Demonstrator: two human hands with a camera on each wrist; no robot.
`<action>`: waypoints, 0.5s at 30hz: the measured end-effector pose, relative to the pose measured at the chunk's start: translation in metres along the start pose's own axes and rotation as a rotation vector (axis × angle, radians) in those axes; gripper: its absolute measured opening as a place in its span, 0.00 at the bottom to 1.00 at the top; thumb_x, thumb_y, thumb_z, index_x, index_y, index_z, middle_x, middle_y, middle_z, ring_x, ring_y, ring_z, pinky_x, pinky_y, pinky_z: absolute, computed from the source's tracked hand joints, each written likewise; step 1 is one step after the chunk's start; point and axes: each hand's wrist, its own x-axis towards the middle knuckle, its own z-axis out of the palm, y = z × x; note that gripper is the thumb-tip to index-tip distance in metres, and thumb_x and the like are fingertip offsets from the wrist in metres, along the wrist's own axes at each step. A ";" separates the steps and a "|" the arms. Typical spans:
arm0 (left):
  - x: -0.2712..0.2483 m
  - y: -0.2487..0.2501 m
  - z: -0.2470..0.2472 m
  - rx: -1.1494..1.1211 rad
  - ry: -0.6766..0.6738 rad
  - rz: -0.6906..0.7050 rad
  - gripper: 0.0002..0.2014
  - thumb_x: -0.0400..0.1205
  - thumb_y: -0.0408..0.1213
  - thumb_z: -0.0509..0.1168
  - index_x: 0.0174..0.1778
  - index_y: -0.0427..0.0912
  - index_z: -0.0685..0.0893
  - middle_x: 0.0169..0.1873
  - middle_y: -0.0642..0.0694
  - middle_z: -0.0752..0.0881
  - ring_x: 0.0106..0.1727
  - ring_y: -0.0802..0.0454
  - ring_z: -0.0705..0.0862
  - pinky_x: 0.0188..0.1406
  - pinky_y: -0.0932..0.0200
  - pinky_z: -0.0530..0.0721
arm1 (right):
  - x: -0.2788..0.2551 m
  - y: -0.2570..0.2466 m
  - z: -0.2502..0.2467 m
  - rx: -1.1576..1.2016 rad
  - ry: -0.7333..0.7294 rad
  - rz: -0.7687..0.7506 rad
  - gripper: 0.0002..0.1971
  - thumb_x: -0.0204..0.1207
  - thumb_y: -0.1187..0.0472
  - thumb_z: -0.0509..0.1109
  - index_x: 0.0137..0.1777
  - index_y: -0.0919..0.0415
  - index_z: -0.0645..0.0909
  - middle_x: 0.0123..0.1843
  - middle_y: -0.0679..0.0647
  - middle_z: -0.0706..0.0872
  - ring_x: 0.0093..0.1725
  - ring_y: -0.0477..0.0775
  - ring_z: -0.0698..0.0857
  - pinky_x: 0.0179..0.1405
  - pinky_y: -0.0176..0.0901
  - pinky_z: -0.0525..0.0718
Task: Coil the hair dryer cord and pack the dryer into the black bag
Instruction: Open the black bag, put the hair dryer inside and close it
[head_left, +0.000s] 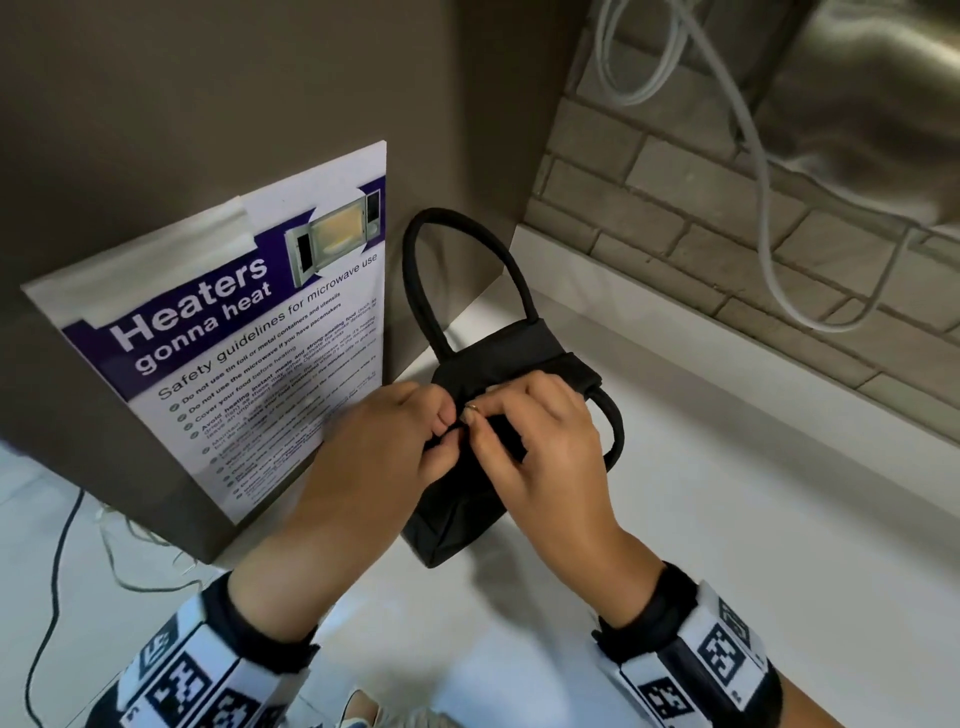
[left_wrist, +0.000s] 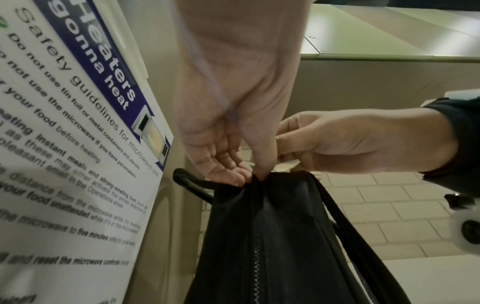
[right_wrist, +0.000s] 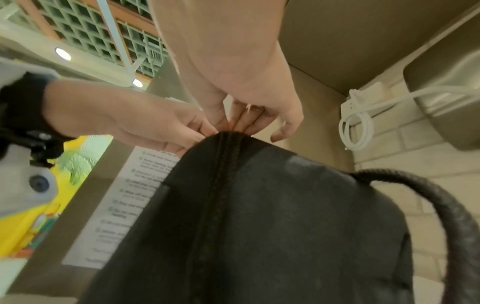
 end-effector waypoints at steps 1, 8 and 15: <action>0.001 0.001 0.000 0.015 0.000 0.005 0.07 0.73 0.38 0.73 0.39 0.46 0.80 0.31 0.54 0.79 0.34 0.51 0.80 0.33 0.45 0.84 | 0.001 0.002 -0.001 -0.022 0.013 -0.010 0.02 0.75 0.62 0.72 0.43 0.59 0.86 0.41 0.51 0.84 0.43 0.52 0.81 0.47 0.51 0.79; -0.001 -0.003 -0.003 0.061 0.005 0.046 0.08 0.69 0.39 0.73 0.35 0.45 0.79 0.27 0.53 0.78 0.29 0.51 0.78 0.25 0.48 0.83 | 0.001 0.004 0.004 -0.081 0.007 -0.030 0.03 0.76 0.61 0.71 0.44 0.59 0.86 0.42 0.50 0.85 0.43 0.52 0.82 0.48 0.48 0.77; -0.004 -0.001 -0.005 0.082 0.028 0.056 0.09 0.69 0.39 0.72 0.33 0.45 0.77 0.26 0.52 0.77 0.28 0.50 0.77 0.21 0.50 0.80 | 0.017 0.019 -0.004 -0.042 0.025 0.056 0.04 0.76 0.60 0.70 0.42 0.59 0.83 0.41 0.50 0.85 0.44 0.52 0.82 0.49 0.53 0.80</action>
